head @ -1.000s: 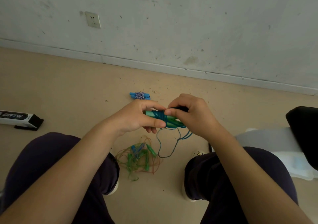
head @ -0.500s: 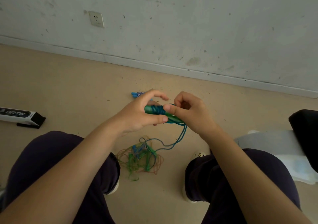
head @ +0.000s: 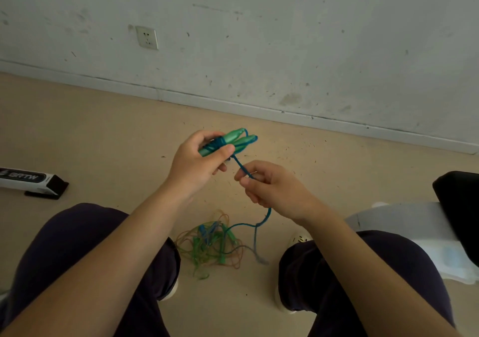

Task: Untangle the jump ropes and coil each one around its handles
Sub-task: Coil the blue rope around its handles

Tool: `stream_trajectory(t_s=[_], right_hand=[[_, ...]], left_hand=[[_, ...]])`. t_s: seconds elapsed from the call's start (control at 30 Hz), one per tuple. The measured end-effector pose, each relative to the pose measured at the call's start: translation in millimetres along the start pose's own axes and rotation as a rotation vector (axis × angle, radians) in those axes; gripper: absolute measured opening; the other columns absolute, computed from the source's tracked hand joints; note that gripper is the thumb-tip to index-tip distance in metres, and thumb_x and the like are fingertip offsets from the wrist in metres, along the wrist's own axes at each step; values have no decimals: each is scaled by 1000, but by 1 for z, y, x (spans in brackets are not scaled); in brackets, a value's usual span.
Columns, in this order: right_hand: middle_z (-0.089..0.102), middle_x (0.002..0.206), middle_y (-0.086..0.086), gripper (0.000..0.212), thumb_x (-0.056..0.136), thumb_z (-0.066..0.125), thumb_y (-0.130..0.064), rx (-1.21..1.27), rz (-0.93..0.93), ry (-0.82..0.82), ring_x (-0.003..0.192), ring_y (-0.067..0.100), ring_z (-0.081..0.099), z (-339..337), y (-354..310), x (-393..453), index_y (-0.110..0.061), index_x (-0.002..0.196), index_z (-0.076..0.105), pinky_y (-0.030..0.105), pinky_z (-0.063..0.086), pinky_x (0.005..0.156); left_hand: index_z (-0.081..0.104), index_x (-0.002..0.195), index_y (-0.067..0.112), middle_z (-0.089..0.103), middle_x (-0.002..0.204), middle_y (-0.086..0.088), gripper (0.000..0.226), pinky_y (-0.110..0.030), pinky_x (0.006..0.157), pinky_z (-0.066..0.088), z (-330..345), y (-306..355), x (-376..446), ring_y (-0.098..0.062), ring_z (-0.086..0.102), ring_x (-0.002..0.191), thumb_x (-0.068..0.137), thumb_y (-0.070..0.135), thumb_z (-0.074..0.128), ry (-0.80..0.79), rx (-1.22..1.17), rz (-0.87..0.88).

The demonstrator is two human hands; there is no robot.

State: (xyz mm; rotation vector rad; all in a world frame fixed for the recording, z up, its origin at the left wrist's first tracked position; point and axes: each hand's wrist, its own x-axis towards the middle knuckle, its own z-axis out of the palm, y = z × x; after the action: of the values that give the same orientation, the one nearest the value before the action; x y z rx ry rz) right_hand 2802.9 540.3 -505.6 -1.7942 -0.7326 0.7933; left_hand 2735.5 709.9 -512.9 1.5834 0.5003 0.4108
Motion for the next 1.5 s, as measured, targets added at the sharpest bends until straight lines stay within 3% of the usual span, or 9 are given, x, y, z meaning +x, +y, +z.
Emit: stream_trajectory(t_s=[0.23,0.4,0.57,0.8,0.93,1.1,1.23,1.4,1.5], right_hand=[[50,58,-10,20,96,60,-20,-321,-195,96,54,5,44,-2,-10,-6,-10,80,61,23,40,56],[60,73,-17,7,90,67,-19,-410,-410,367,70,5,57,-25,-7,-3,-19,85,71,15,40,65],[61,77,-13,7,88,69,-18,-392,-351,359,75,6,57,-19,-2,-2,-24,84,72,14,42,69],[52,71,-8,25,83,76,-26,-199,-173,368,62,7,47,-15,-2,0,-21,86,52,20,41,58],[52,69,-6,24,86,73,-29,-92,-110,289,57,5,45,-19,-5,1,-12,79,57,20,39,57],[68,83,7,30,86,65,-46,88,-17,149,65,20,62,-17,-6,0,-20,98,72,35,51,59],[66,83,2,34,80,63,-52,158,-20,96,66,20,60,-16,-5,-1,-26,101,68,32,48,60],[62,72,-1,36,91,67,-34,79,-8,86,56,11,48,-15,4,2,-25,125,62,24,40,55],[52,60,-3,19,101,53,-20,3,-3,106,51,7,42,-9,5,4,-15,112,67,18,37,52]], left_hand=[[62,105,24,66,100,2,20,-12,50,44,2,-7,0,-9,65,58,89,19,74,-24,198,-30],[66,106,26,72,79,7,24,-25,60,47,0,-1,-5,-10,66,62,87,15,75,-403,213,-80],[67,111,20,72,94,-7,32,-28,64,47,2,6,-10,-15,68,71,82,17,80,-611,204,-84],[69,105,23,75,98,-2,34,-38,78,59,7,2,-16,-28,71,79,76,18,86,-439,193,-29],[63,121,44,70,117,7,57,-35,80,59,3,1,-13,-12,69,103,75,19,86,-458,141,34],[72,110,26,75,89,9,32,-19,63,50,8,6,-16,-7,67,70,83,10,78,-371,36,41],[65,119,23,71,89,12,36,-26,65,50,3,7,-10,-14,65,73,87,7,72,-357,-105,-37],[60,127,20,70,99,3,42,-28,69,52,-2,5,-4,-14,67,76,91,-1,65,-258,-138,0],[61,127,23,72,99,1,43,-26,67,52,-3,2,-2,-13,67,73,90,1,67,-167,-132,27]])
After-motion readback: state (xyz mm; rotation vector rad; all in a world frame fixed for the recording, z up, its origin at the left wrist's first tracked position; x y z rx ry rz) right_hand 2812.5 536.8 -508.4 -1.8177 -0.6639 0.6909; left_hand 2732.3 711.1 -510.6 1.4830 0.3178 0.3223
